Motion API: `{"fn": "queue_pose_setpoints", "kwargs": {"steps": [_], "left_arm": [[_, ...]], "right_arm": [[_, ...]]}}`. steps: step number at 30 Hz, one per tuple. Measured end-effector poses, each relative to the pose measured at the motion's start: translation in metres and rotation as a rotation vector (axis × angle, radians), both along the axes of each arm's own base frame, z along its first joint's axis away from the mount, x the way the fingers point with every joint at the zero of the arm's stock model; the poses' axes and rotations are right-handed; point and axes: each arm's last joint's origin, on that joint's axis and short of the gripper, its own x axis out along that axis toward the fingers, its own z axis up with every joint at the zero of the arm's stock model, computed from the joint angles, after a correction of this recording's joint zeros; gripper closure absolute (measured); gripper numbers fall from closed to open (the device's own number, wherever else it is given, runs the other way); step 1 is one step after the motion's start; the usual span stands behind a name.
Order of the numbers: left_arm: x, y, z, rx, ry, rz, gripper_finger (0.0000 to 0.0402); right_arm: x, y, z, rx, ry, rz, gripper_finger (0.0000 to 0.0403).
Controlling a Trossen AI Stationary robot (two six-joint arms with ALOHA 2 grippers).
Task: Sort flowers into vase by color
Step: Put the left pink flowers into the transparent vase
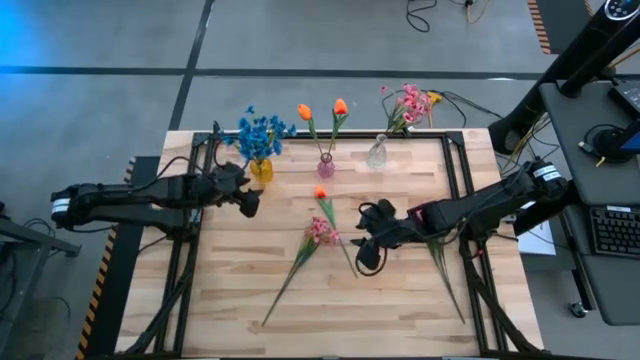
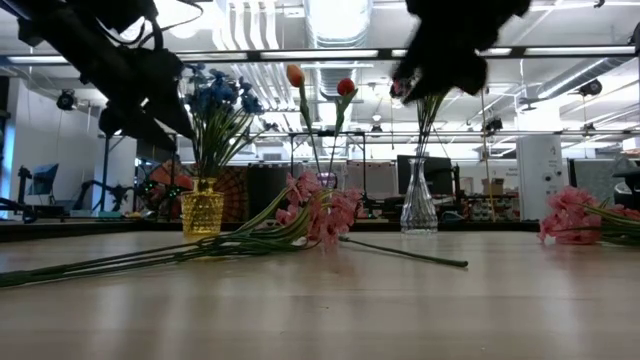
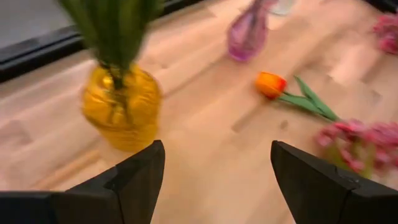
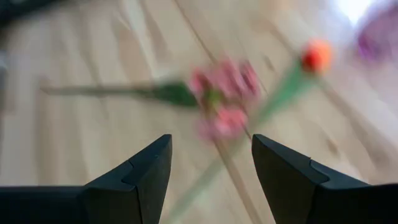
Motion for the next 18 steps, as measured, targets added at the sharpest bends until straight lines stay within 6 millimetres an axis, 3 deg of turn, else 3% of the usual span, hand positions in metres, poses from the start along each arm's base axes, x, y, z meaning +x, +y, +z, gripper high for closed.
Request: {"fn": "queue_pose_setpoints", "kwargs": {"steps": [11, 18], "left_arm": [[0.004, -0.042, 0.004, 0.032, -0.084, -0.115, 0.0127], [0.008, -0.062, 0.016, 0.128, -0.182, -0.250, 0.0127]], "right_arm": [[-0.032, -0.006, -0.020, 0.150, 0.354, -0.208, 0.0188], [-0.022, -0.003, -0.031, 0.171, 0.357, -0.237, 0.0188]]}}
